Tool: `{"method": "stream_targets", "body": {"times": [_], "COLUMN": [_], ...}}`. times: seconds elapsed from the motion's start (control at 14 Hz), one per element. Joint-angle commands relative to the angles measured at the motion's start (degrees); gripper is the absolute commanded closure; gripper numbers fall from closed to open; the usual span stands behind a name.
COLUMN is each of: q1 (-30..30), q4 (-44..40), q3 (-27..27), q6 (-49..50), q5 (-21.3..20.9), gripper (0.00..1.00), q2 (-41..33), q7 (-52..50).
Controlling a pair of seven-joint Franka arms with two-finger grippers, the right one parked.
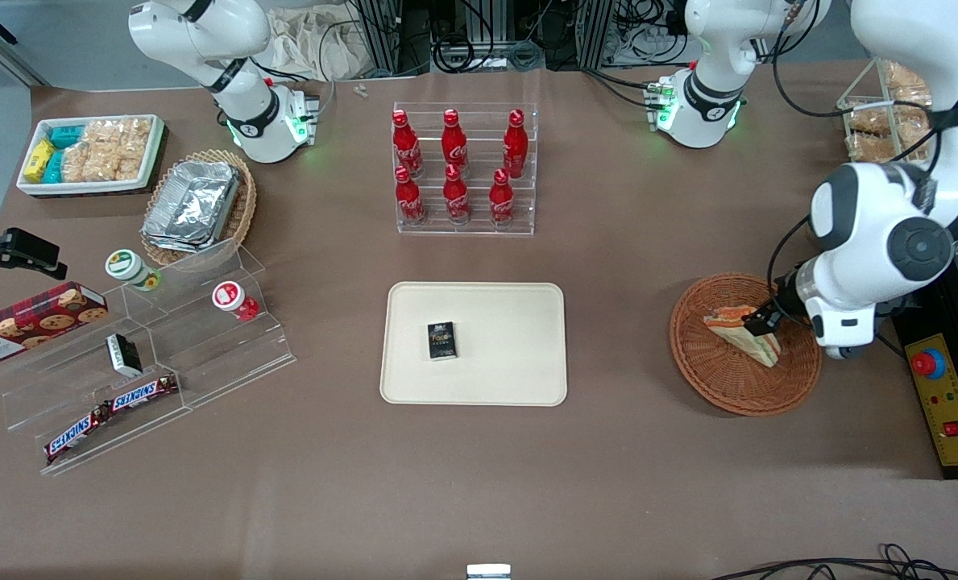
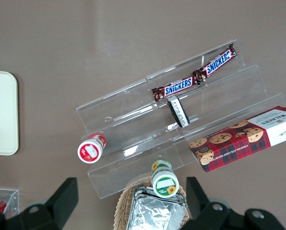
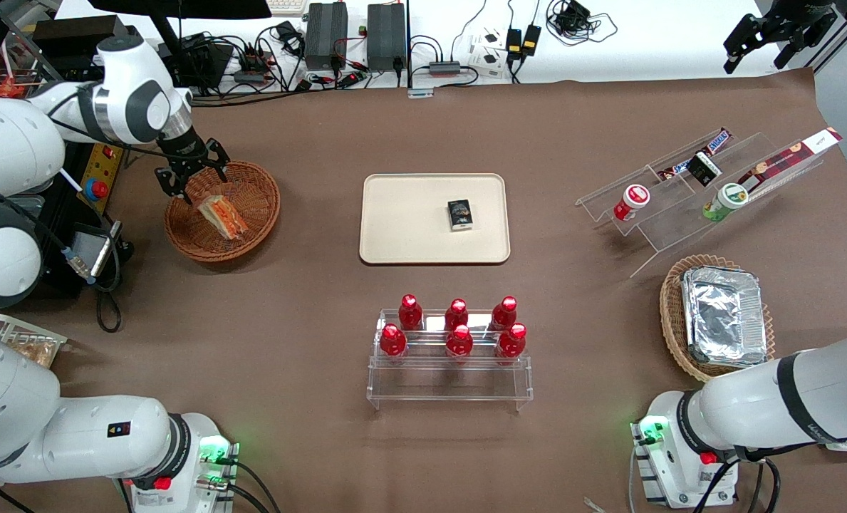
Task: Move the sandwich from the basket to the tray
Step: 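Close the left gripper on the wrapped sandwich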
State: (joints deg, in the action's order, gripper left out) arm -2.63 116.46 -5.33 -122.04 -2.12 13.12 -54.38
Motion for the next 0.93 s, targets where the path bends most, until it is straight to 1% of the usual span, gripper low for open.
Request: {"method": "stream_targets", "body": {"times": [0.0,0.21,0.43,0.86], "q1": [-0.27,-0.18,-0.27,-0.27], "q4": [0.17,0.17,0.79,0.44], "q3": [-0.12,-0.12,-0.12,-0.12], "q6": [-2.84,-4.16,-4.52,-7.68], "q5": [-1.82,-5.08,-5.17,-5.52], "gripper": [0.0,0.0,0.0,0.0], "q2": [2.43,4.89,5.25,9.29], "q7": [-5.89,-9.6,-10.39,-12.94]}}
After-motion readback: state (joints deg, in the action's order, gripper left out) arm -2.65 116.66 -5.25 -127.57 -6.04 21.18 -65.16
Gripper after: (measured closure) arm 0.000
